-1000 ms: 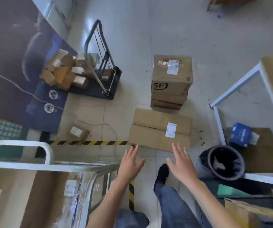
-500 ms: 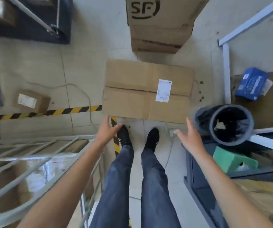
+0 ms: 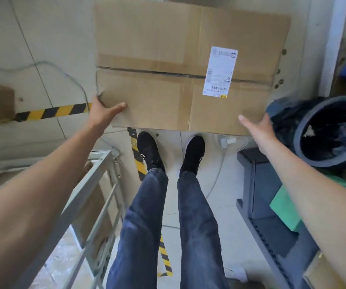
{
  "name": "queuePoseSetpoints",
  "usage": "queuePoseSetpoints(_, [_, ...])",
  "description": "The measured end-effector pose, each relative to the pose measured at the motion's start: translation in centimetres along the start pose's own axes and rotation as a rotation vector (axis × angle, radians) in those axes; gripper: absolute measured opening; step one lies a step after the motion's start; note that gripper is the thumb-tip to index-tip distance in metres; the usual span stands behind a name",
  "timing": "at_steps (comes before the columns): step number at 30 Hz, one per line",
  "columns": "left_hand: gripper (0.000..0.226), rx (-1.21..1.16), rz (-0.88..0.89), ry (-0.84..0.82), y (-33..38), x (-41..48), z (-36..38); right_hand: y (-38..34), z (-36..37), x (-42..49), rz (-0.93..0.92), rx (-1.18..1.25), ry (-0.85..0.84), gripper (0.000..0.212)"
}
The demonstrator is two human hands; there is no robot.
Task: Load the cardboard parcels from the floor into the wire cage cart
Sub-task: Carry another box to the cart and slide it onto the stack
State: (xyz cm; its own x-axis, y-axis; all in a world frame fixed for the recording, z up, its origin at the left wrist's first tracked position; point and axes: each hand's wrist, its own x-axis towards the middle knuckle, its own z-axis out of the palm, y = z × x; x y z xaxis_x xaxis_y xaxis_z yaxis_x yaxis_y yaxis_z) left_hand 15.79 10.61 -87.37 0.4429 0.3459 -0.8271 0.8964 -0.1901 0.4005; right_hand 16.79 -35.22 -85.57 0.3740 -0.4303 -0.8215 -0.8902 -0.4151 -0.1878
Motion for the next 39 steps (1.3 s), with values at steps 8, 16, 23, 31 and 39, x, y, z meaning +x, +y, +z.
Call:
queuePoseSetpoints(8, [0.083,-0.071,-0.055,-0.011,1.6,-0.7,-0.3,-1.1,-0.9,0.9,-0.039,0.016,0.058,0.104])
queuePoseSetpoints(16, [0.076,-0.102,-0.066,0.004,7.3,-8.4,-4.4,-3.3,-6.4,-6.9,-0.146,0.07,0.098,0.085])
queuePoseSetpoints(23, [0.073,-0.158,0.023,0.146,14.1,-22.7,-11.6,-5.7,-13.6,-20.5,-0.251,0.119,0.064,0.074])
queuePoseSetpoints(31, [0.072,-0.316,0.069,0.362,17.6,-42.0,-19.1,-11.9,-23.5,-33.3,-0.472,0.055,-0.003,0.1])
queuePoseSetpoints(39, [0.068,-0.569,0.1,0.608,12.2,-60.8,-27.9,-18.0,-24.2,-47.0,-0.801,-0.138,-0.074,0.087])
